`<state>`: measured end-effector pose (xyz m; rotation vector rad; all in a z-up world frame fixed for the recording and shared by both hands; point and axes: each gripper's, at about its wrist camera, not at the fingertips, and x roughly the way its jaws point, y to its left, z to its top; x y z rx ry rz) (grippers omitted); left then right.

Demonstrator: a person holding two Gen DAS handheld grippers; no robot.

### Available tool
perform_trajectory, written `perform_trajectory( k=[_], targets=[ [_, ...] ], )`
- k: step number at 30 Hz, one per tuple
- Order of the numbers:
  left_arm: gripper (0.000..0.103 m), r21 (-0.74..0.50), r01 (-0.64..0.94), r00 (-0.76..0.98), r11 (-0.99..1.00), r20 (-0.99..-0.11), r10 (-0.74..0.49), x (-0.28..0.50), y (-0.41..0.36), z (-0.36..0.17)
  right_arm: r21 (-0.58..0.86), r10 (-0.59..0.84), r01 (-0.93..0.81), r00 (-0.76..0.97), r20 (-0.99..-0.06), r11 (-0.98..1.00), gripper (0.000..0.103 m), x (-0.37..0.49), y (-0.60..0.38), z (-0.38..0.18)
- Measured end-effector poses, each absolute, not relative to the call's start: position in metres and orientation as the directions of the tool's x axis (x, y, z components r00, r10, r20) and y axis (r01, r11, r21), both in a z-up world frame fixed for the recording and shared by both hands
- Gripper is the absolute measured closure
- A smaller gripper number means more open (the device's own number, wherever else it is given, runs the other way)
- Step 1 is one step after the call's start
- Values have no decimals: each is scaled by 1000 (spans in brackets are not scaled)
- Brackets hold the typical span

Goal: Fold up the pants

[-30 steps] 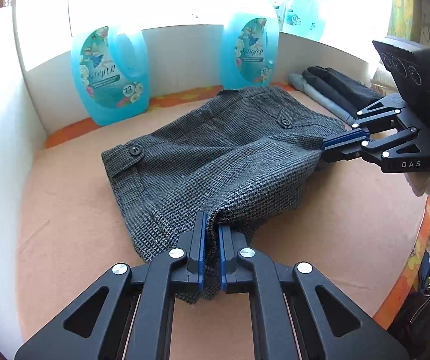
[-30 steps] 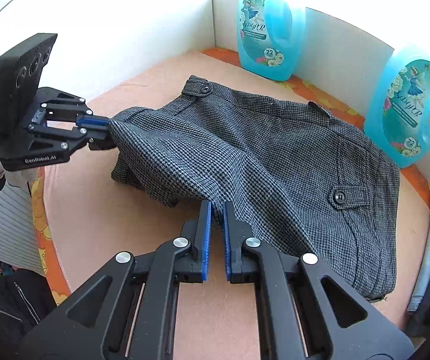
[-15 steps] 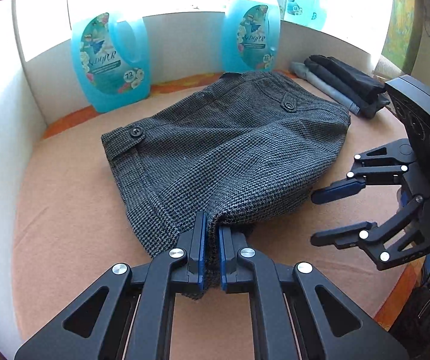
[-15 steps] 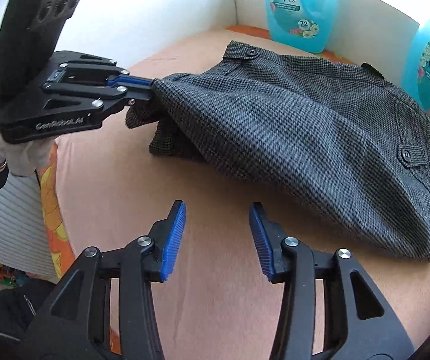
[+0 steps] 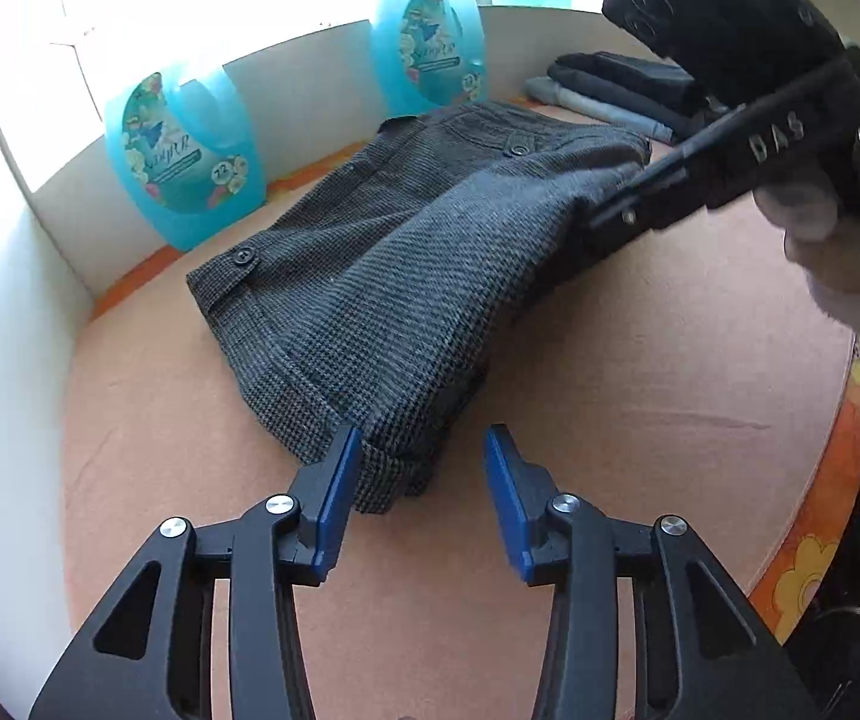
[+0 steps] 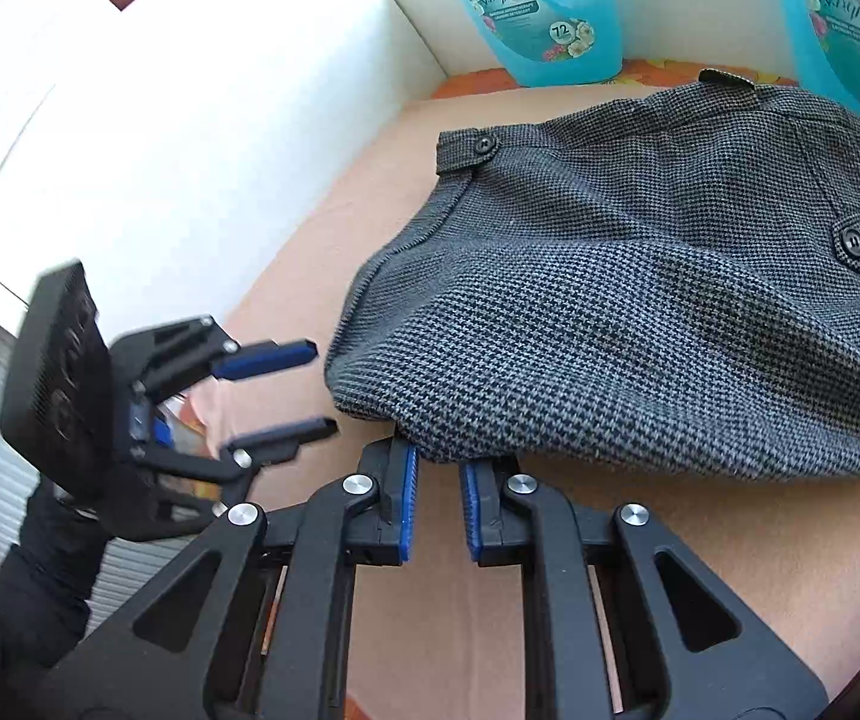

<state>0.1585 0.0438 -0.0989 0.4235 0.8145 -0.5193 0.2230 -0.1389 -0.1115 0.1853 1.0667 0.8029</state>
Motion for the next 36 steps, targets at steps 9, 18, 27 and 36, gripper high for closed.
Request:
perform_trajectory(
  k=[9,18,27,36],
  targets=[
    [39,196,593,563,781,-794,-228,182,17,-125,668,761,-381,189,-620,639,90,248,-151,-112],
    [79,244,571,599,783,-777,-195,195,22,-133,672,763,-378,187,-618,637,90,267,-152,-112],
    [87,161,540,599,826,-763,-243,171,51,-92,618,723,-399,200,-662,677,90,236,-163,-110],
    [86,179,596,506,783,-841,-192,158,51,-108,471,574,-421,158,-804,775,90,199,-135,-159]
  ],
)
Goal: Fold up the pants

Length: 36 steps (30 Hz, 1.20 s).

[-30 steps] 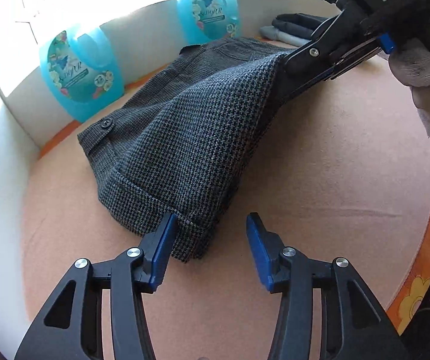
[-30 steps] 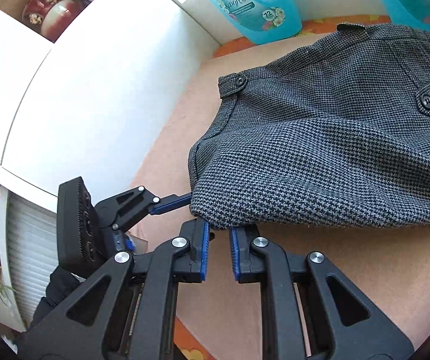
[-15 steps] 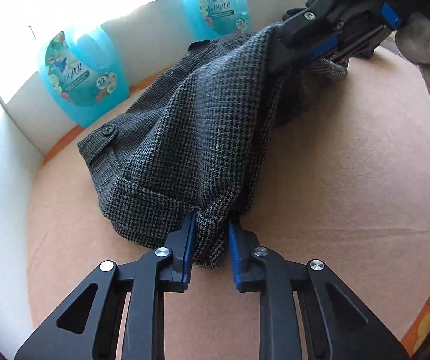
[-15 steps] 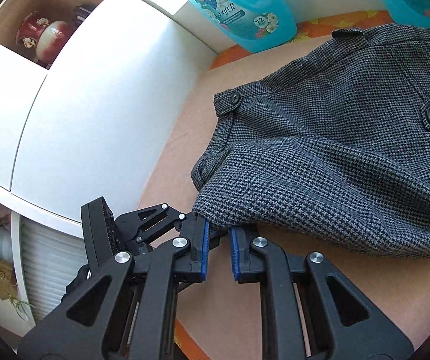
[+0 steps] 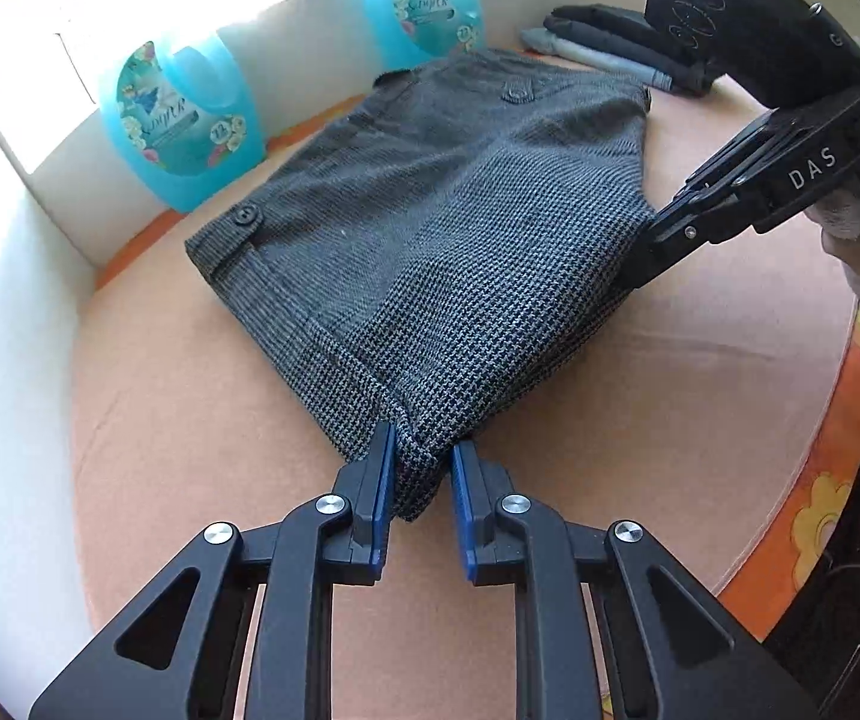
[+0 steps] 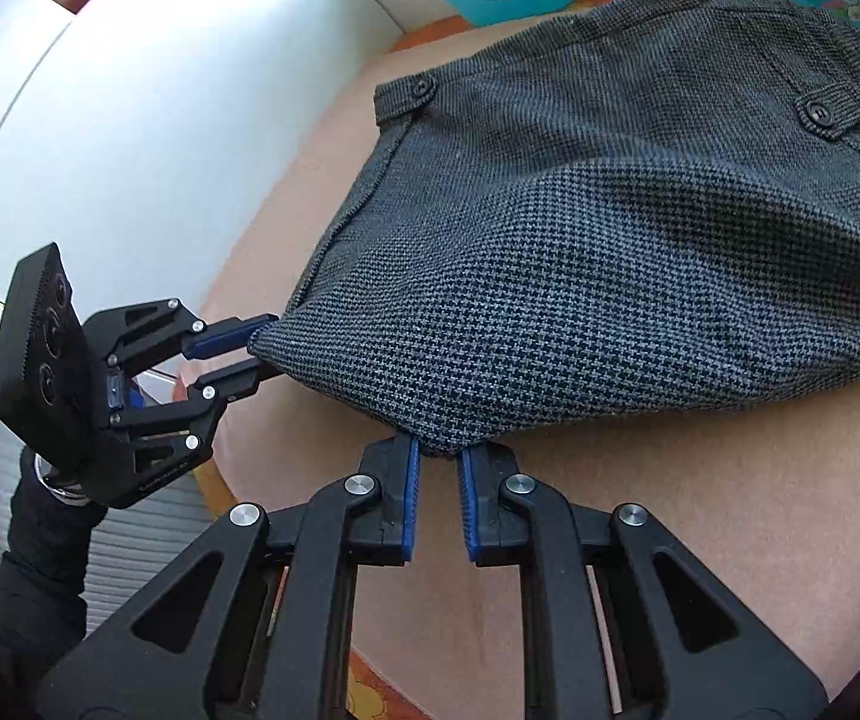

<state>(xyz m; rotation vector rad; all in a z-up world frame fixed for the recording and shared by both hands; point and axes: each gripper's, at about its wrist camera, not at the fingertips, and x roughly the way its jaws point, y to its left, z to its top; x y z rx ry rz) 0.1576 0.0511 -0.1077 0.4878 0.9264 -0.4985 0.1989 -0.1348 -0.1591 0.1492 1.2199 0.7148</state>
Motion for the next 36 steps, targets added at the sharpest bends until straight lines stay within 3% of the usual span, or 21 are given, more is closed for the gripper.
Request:
perform_trajectory(
  k=[4,8,14,19,25,31,36],
  targets=[
    [80,138,574,500,807,-840,-212,152,54,-109,432,542,-433,169,-823,791,89,193,-137,-165],
    [78,103,539,515,836,-825,-231,143,70,-94,427,555,-446,209,-805,787,80,181,-158,-150],
    [72,29,479,576,877,-765,-289,135,71,-60,424,528,-327,379,-760,845,55,173,-225,-127],
    [72,-16,469,594,883,-734,-329,154,39,-50,390,394,-120,510,-765,913,52,195,-286,-122],
    [72,-53,448,610,892,-712,-349,194,-18,-54,412,303,71,567,-766,908,40,239,-342,-136],
    [72,-40,428,618,903,-716,-325,237,-64,-69,561,382,168,574,-724,810,40,269,-368,-166],
    [72,-3,433,586,901,-759,-284,257,-86,-98,583,394,145,606,-691,799,39,278,-366,-166]
  ],
)
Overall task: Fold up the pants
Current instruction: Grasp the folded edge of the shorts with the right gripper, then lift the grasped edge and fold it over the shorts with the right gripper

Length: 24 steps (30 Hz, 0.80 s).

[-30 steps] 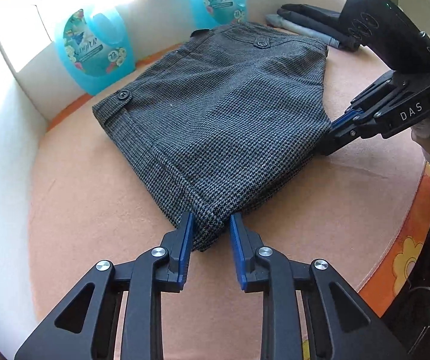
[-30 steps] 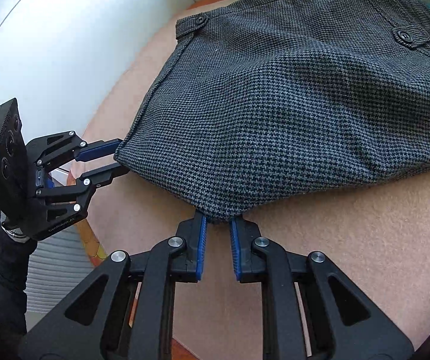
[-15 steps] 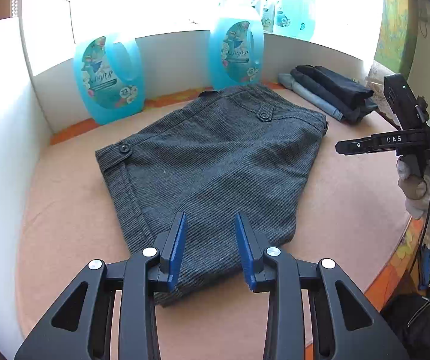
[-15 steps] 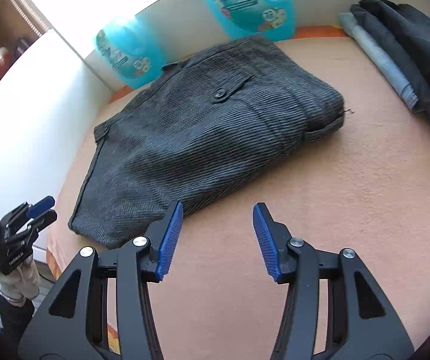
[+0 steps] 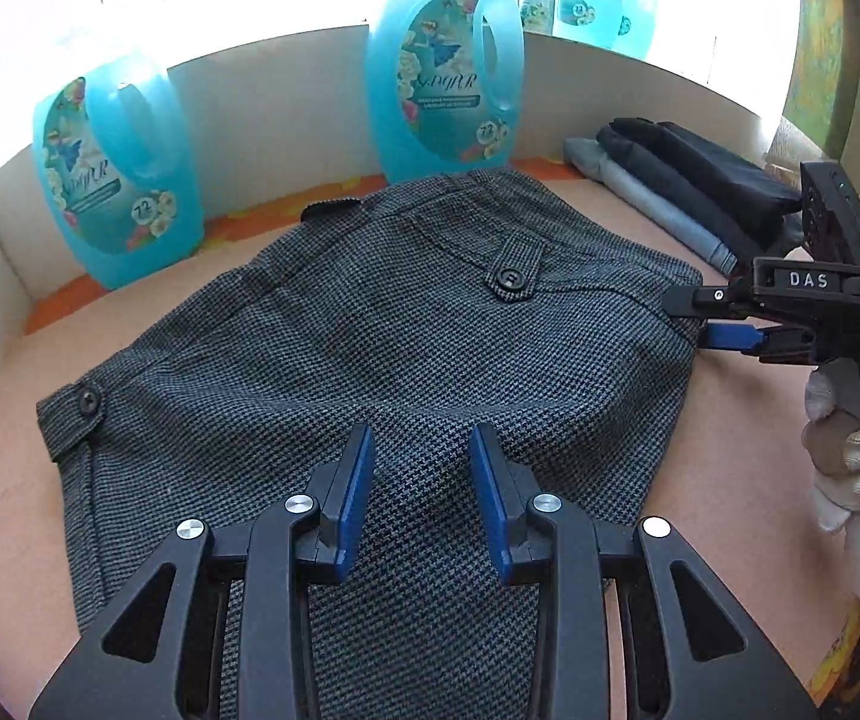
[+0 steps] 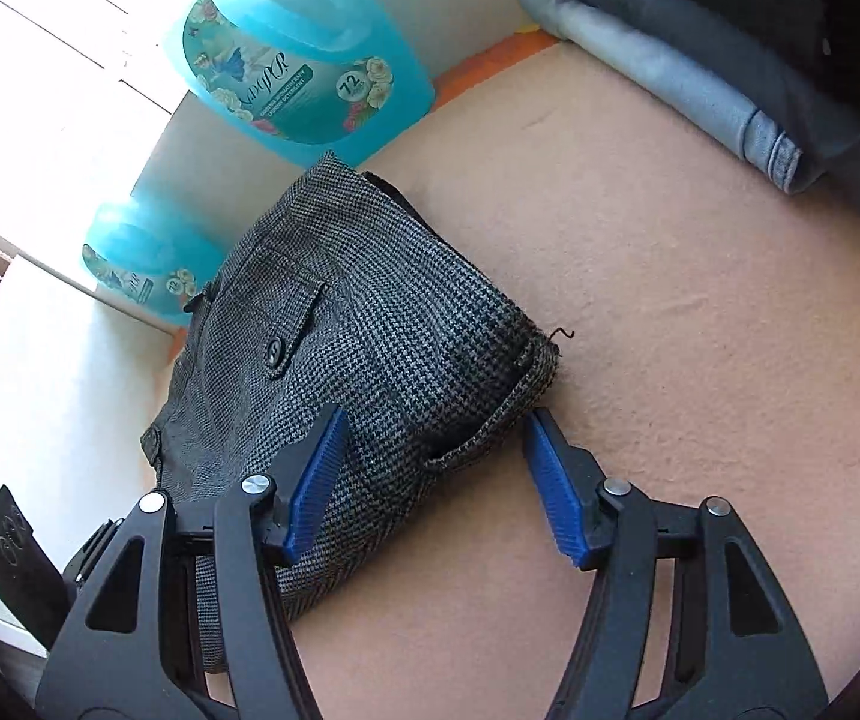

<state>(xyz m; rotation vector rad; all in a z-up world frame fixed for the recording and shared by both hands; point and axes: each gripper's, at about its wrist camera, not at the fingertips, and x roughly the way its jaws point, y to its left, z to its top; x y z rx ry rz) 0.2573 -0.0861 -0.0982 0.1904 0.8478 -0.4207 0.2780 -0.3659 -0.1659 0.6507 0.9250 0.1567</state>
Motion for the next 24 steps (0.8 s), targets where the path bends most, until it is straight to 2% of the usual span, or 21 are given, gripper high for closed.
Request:
perform_trajectory(
  k=[3,5,10,13,15,18,21,24],
  targets=[
    [71,51,443,566,895,-790,-236,260,-94,-122,605,421,123,610,-672,787,38,281,-363,-166],
    [71,64,445,589,893,-772,-238,257,-95,-124,598,418,111,614,-670,794,38,284,-361,-166],
    [71,17,443,576,897,-771,-270,258,-88,-122,576,393,99,637,-663,811,37,292,-350,-165],
    [71,15,424,606,905,-748,-271,253,-86,-113,556,366,109,647,-669,824,52,293,-349,-165],
    [71,26,414,640,910,-719,-270,249,-85,-105,559,362,115,653,-665,821,66,293,-353,-166],
    [71,49,409,641,911,-726,-250,255,-88,-106,561,365,108,657,-660,821,74,293,-356,-165],
    [71,40,415,594,909,-769,-237,263,-92,-119,529,344,80,676,-651,845,81,290,-352,-154],
    [71,49,427,588,903,-774,-237,262,-93,-126,486,317,47,703,-637,873,83,288,-342,-138]
  ],
)
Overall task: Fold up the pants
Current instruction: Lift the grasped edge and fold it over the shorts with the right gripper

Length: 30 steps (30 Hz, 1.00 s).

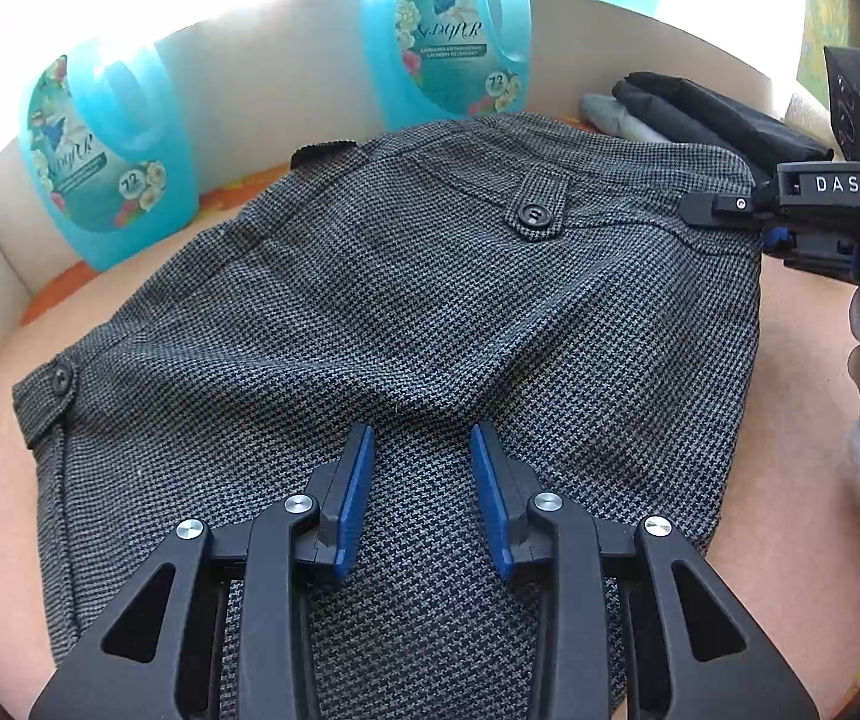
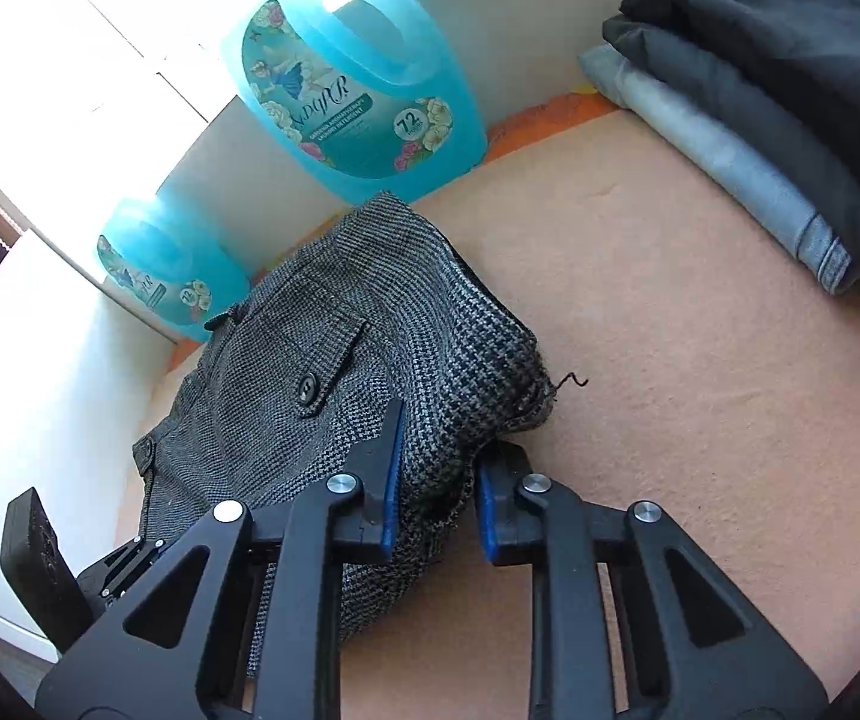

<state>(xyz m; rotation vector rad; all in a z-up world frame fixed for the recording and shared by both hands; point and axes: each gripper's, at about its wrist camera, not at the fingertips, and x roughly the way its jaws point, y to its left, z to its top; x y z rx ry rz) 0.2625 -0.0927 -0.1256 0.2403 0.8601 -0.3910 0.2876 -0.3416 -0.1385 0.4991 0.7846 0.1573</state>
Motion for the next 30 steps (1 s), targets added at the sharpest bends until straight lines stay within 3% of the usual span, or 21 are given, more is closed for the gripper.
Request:
perform_trajectory(
  k=[9,21,30],
  targets=[
    [71,-86,368,608,926,-731,-310,249,-55,-102,359,292,-86,766,-573,930,86,278,-301,-84],
    [71,-121,155,746,980,-636,-196,189,71,-58,95,333,-333,792,-511,938,87,249,-194,-37],
    [71,-182,22,788,983,-602,-129,161,138,-54,-122,420,-582,701,-577,804,88,209,-74,-63]
  ],
)
